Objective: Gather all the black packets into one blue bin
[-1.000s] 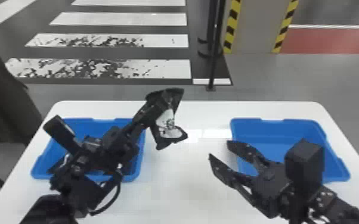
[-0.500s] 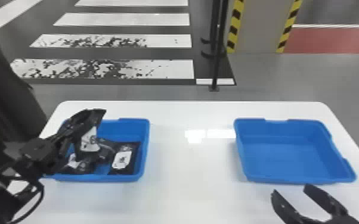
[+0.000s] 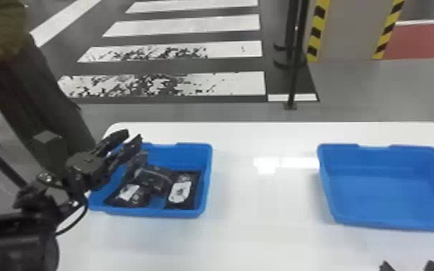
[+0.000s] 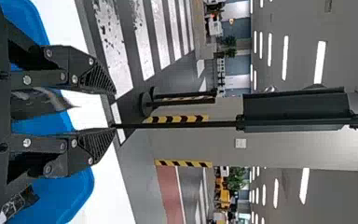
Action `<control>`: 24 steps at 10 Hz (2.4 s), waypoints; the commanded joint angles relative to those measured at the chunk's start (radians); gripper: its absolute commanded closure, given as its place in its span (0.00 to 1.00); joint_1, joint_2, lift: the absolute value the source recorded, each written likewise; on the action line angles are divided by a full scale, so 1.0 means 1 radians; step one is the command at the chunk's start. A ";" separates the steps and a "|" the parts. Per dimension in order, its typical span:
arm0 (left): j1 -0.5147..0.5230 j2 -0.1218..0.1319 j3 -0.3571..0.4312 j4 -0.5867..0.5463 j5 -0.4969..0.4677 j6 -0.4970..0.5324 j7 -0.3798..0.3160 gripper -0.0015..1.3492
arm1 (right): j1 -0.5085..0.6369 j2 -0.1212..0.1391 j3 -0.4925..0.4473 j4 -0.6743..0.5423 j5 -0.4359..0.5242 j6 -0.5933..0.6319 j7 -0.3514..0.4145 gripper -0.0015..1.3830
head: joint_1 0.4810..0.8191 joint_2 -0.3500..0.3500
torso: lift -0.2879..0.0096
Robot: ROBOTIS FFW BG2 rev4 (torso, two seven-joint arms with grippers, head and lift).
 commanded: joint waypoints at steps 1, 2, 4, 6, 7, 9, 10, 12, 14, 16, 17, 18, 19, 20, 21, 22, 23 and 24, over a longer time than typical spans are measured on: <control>0.030 -0.011 -0.022 -0.001 0.061 -0.023 -0.001 0.02 | 0.023 0.011 -0.006 0.016 -0.033 -0.093 -0.012 0.14 | 0.63 0.68 | 0.60; 0.086 -0.024 -0.020 -0.040 0.103 -0.082 0.001 0.09 | 0.042 0.012 -0.020 0.018 -0.041 -0.174 -0.024 0.14 | 0.63 0.64 | 0.60; 0.300 -0.076 0.038 -0.242 0.139 -0.143 0.018 0.17 | 0.081 0.012 -0.022 0.043 -0.091 -0.312 -0.059 0.14 | 0.63 0.58 | 0.60; 0.518 -0.139 0.096 -0.394 0.167 -0.185 0.051 0.17 | 0.121 0.012 -0.032 0.065 -0.115 -0.481 -0.113 0.14 | 0.63 0.53 | 0.60; 0.607 -0.165 0.108 -0.430 0.189 -0.217 0.058 0.18 | 0.143 0.012 -0.044 0.075 -0.113 -0.562 -0.144 0.14 | 0.63 0.51 | 0.60; 0.754 -0.208 0.086 -0.482 0.225 -0.285 0.074 0.19 | 0.177 0.012 -0.074 0.085 -0.107 -0.651 -0.153 0.14 | 0.63 0.44 | 0.60; 0.820 -0.220 0.068 -0.499 0.241 -0.334 0.085 0.19 | 0.194 0.012 -0.074 0.080 -0.109 -0.663 -0.153 0.14 | 0.63 0.39 | 0.60; 0.972 -0.240 0.054 -0.622 0.237 -0.388 0.160 0.20 | 0.266 0.012 -0.074 0.014 -0.081 -0.670 -0.176 0.14 | 0.63 0.33 | 0.60; 1.009 -0.280 0.112 -0.644 0.201 -0.388 0.179 0.20 | 0.293 0.012 -0.074 -0.013 -0.075 -0.670 -0.185 0.14 | 0.63 0.33 | 0.60; 1.014 -0.283 0.118 -0.654 0.179 -0.364 0.180 0.21 | 0.290 0.012 -0.074 -0.031 -0.055 -0.670 -0.193 0.14 | 0.63 0.39 | 0.60; 1.009 -0.287 0.126 -0.654 0.167 -0.349 0.182 0.21 | 0.288 0.012 -0.076 -0.031 -0.051 -0.670 -0.194 0.14 | 0.63 0.40 | 0.60; 1.009 -0.287 0.130 -0.654 0.167 -0.334 0.182 0.21 | 0.285 0.012 -0.078 -0.036 -0.045 -0.668 -0.197 0.14 | 0.63 0.41 | 0.60; 0.999 -0.286 0.134 -0.654 0.161 -0.325 0.180 0.21 | 0.278 0.012 -0.078 -0.040 -0.035 -0.658 -0.197 0.14 | 0.63 0.41 | 0.60; 0.985 -0.281 0.134 -0.654 0.159 -0.317 0.180 0.21 | 0.266 0.012 -0.082 -0.043 -0.023 -0.653 -0.197 0.14 | 0.63 0.42 | 0.60; 0.970 -0.277 0.136 -0.654 0.153 -0.312 0.180 0.21 | 0.261 0.012 -0.082 -0.045 -0.019 -0.651 -0.197 0.14 | 0.63 0.43 | 0.60; 0.960 -0.274 0.136 -0.654 0.153 -0.312 0.180 0.21 | 0.253 0.012 -0.082 -0.043 -0.015 -0.633 -0.197 0.14 | 0.63 0.43 | 0.60; 0.958 -0.272 0.136 -0.654 0.153 -0.310 0.180 0.21 | 0.246 0.012 -0.086 -0.040 -0.007 -0.633 -0.197 0.14 | 0.63 0.43 | 0.60; 0.958 -0.272 0.134 -0.654 0.155 -0.310 0.180 0.21 | 0.241 0.012 -0.092 -0.043 -0.003 -0.633 -0.199 0.14 | 0.63 0.43 | 0.60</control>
